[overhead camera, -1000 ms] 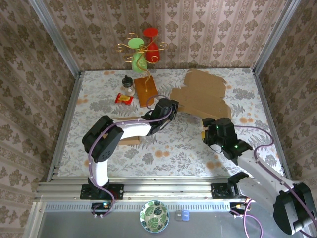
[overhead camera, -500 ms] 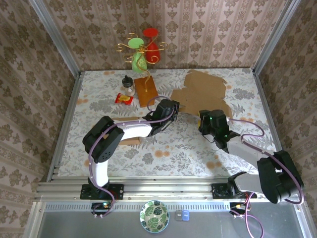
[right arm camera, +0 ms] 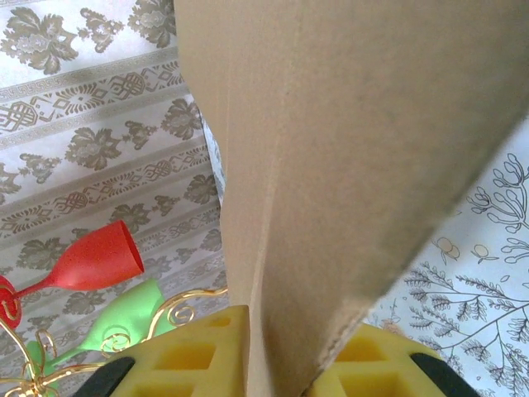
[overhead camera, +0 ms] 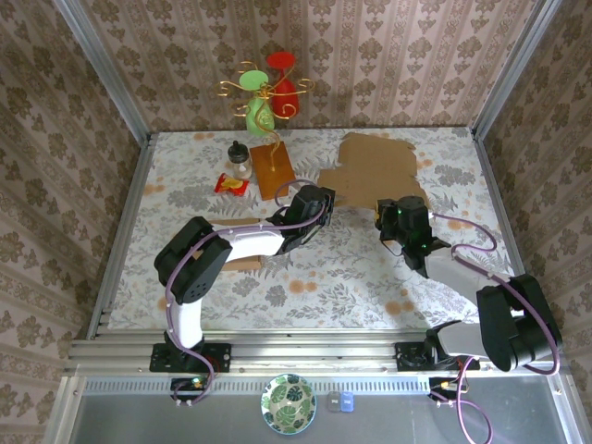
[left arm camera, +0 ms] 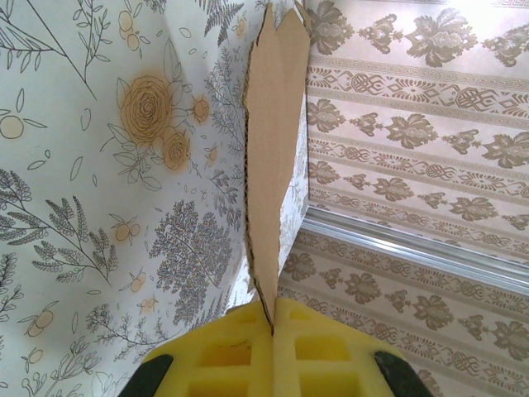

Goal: Fold the paper box

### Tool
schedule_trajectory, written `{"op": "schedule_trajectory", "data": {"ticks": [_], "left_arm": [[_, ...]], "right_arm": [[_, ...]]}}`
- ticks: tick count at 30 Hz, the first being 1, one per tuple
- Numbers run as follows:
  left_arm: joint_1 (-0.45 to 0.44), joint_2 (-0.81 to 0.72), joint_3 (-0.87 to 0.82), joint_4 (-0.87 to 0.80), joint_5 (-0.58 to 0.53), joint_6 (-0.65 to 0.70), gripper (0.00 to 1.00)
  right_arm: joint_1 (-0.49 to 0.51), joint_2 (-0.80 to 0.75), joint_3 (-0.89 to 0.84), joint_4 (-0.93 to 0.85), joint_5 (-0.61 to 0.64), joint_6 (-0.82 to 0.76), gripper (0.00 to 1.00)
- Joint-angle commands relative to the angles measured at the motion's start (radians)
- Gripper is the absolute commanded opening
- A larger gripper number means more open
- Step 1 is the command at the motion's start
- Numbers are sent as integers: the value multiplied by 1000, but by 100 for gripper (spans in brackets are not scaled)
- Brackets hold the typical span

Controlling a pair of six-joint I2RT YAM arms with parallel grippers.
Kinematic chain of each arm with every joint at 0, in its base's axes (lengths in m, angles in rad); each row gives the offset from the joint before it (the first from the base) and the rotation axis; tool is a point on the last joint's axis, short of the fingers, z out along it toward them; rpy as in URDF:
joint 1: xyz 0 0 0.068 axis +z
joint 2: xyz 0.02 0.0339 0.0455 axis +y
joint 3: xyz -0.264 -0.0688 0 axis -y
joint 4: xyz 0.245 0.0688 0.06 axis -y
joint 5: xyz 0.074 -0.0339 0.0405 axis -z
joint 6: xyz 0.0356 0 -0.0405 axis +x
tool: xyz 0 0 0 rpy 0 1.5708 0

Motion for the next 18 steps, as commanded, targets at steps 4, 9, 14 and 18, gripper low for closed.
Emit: {"op": "schedule_trajectory", "data": {"ticks": [4,9,14,18], "left_arm": [[-8,-44,19,0,-3,-15,0],[-10,-48,17,1,3,-13,0],[-9,-60,7,3,9,-5,0],[0,-77,-7,3,33,17,19]], "right_arm": [[-26,17,40,5,15,-17,18],[-40,40,69,10,-7,-24,14],[-48,28,119,-46,-13,-71,0],[-65,19,181,-104,-38,-120,0]]}}
